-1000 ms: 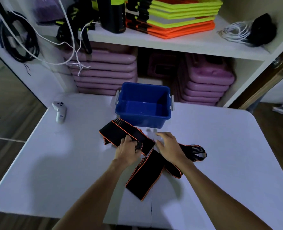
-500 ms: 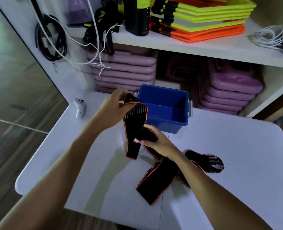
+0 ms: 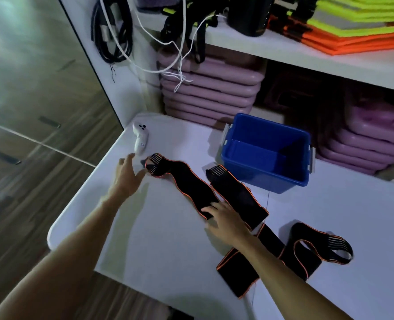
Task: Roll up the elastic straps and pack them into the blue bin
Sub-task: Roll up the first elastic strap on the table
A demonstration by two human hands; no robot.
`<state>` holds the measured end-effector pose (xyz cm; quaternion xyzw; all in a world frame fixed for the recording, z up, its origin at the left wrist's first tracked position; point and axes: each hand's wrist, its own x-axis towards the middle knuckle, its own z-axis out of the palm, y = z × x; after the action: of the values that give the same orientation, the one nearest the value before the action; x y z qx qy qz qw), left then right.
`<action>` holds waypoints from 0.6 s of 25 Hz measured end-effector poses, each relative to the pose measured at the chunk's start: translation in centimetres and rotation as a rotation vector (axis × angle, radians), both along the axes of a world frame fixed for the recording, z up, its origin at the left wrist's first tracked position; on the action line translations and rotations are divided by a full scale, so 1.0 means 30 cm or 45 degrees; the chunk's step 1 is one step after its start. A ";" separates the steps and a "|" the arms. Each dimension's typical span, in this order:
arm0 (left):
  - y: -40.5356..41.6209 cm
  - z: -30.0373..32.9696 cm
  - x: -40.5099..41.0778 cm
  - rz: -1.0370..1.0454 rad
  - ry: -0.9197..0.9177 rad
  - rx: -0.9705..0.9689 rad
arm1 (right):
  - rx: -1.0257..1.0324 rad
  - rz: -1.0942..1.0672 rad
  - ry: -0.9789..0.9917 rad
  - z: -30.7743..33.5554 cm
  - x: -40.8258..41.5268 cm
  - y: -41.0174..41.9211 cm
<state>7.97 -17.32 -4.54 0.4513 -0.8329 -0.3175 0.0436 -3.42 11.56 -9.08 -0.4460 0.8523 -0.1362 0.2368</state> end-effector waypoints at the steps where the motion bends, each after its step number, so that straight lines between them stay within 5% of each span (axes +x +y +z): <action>1: 0.030 -0.038 0.021 -0.072 0.001 -0.141 | 0.039 -0.001 0.061 -0.011 0.004 0.000; 3: 0.112 -0.084 0.037 -0.305 0.044 -0.373 | 0.090 -0.057 0.082 -0.023 0.010 0.005; 6: 0.215 -0.159 -0.017 -0.630 0.029 -0.356 | 0.055 -0.132 0.170 -0.028 0.023 -0.006; 11: 0.236 -0.279 -0.171 -0.492 -0.183 -0.111 | -0.043 -0.098 0.375 -0.075 0.055 -0.011; 15: 0.170 -0.318 -0.145 -0.529 -0.252 -0.212 | -0.049 -0.050 0.372 -0.092 0.123 0.031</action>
<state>3.61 -12.21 -14.07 0.2942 -0.9312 -0.2042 -0.0675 0.26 12.50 -11.82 -0.4489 0.8834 -0.0908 0.0990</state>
